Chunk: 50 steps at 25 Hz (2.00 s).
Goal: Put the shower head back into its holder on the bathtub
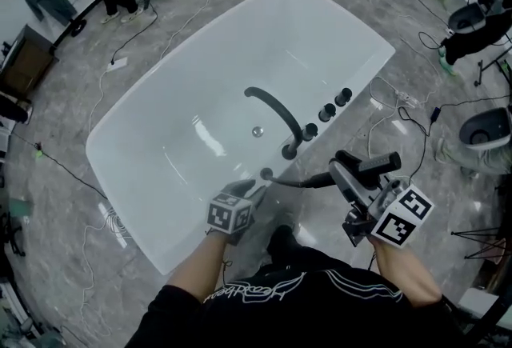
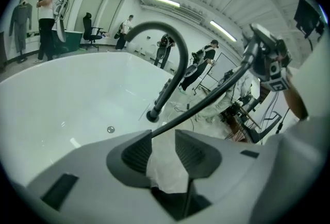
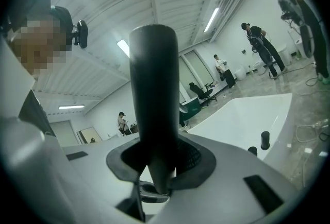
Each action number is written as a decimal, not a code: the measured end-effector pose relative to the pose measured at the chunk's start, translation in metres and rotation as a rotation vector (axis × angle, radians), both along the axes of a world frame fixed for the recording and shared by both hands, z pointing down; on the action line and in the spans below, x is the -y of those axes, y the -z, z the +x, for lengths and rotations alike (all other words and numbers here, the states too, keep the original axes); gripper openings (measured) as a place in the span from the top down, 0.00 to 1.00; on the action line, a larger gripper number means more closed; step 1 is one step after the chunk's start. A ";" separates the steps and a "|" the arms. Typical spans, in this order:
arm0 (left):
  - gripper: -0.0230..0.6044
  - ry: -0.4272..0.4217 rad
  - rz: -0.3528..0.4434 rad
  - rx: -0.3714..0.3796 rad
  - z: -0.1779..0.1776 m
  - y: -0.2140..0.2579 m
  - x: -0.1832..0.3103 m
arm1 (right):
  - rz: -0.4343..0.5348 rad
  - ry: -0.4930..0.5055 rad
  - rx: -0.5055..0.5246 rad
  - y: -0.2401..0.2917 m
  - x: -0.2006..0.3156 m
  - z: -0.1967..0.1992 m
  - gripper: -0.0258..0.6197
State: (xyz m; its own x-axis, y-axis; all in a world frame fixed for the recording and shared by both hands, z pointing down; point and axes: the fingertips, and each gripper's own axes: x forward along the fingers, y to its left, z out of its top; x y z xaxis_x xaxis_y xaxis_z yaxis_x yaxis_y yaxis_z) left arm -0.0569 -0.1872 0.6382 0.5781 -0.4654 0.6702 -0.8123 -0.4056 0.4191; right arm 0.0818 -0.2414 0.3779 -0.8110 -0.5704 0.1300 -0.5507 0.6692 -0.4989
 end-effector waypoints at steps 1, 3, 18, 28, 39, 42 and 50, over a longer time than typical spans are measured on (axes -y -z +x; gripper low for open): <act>0.74 0.012 0.012 -0.013 -0.010 0.010 -0.004 | 0.003 0.006 -0.012 -0.007 0.000 -0.012 0.79; 0.82 0.039 0.034 -0.037 -0.029 0.028 -0.011 | 0.005 0.021 -0.035 -0.021 0.002 -0.035 0.79; 0.95 0.044 0.270 -0.135 -0.064 0.161 -0.083 | 0.155 0.157 -0.371 -0.141 0.014 -0.132 0.79; 0.95 0.162 0.276 -0.131 -0.103 0.160 -0.112 | 0.100 0.192 -0.494 -0.232 0.032 -0.164 0.79; 0.95 0.225 0.259 -0.147 -0.135 0.139 -0.128 | 0.056 0.232 -0.616 -0.298 0.017 -0.183 0.79; 0.95 0.229 0.262 -0.150 -0.141 0.138 -0.128 | 0.061 0.242 -0.654 -0.309 0.013 -0.184 0.79; 0.95 0.210 0.253 -0.136 -0.150 0.133 -0.138 | 0.053 0.235 -0.691 -0.322 0.006 -0.188 0.79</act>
